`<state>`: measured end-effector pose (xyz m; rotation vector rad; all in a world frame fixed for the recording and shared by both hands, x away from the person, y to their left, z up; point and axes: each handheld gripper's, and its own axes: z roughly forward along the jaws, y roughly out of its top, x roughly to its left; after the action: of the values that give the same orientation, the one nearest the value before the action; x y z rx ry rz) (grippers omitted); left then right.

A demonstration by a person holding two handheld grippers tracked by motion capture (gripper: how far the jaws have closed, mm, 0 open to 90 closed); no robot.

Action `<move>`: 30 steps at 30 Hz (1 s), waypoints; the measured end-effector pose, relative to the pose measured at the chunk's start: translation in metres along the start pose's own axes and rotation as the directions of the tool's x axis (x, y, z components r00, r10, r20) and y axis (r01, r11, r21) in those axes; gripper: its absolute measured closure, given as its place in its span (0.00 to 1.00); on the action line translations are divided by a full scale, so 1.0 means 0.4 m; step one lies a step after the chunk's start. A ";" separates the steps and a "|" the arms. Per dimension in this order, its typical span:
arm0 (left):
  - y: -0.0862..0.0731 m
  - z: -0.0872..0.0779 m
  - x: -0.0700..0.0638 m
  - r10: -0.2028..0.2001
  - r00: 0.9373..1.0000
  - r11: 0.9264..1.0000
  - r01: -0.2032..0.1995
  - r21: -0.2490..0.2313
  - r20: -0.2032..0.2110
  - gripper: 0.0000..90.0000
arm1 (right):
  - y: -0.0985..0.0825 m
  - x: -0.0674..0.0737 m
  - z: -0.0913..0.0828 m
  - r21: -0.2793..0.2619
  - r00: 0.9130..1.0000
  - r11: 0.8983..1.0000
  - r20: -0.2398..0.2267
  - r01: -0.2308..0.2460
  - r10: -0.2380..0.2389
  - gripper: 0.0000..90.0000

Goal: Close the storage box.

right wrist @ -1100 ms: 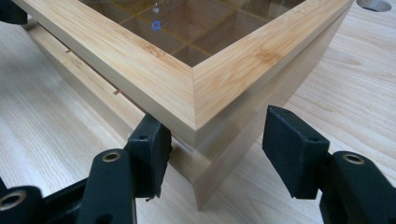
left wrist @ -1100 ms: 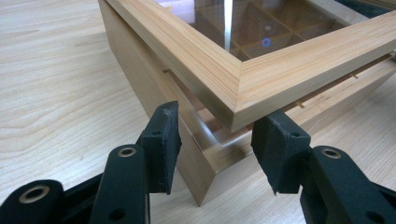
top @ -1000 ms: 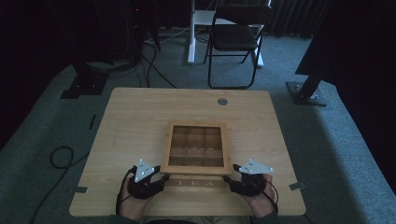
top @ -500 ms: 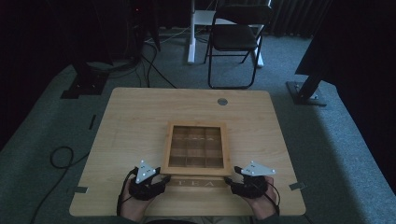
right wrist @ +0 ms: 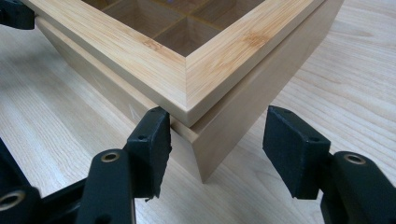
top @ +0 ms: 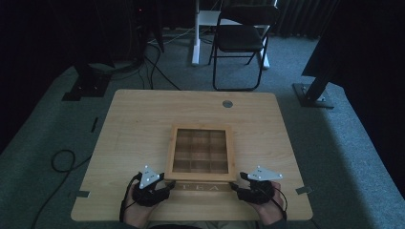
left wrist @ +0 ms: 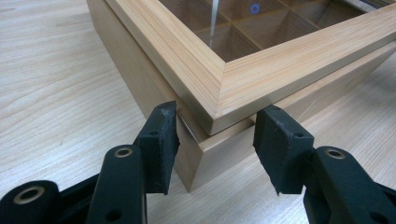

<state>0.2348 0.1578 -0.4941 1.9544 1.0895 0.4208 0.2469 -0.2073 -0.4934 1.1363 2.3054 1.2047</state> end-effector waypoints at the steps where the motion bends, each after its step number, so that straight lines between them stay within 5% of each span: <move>1: 0.000 0.000 0.000 0.000 1.000 1.000 0.000 0.000 0.000 0.56 | 0.000 0.000 0.000 0.000 1.000 1.000 0.000 0.000 0.000 0.46; 24: -0.018 -0.003 -0.009 0.011 1.000 1.000 -0.011 0.017 -0.020 0.58 | -0.016 0.001 -0.021 -0.006 1.000 1.000 -0.002 -0.009 0.009 0.50; 30: -0.007 -0.031 -0.003 0.011 1.000 0.999 -0.011 -0.045 -0.002 0.58 | -0.012 -0.019 -0.049 -0.063 0.998 0.997 0.026 -0.050 0.052 0.49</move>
<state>0.2248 0.1637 -0.4889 1.9216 1.0616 0.4493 0.2379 -0.2255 -0.4859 1.1886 2.2151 1.2617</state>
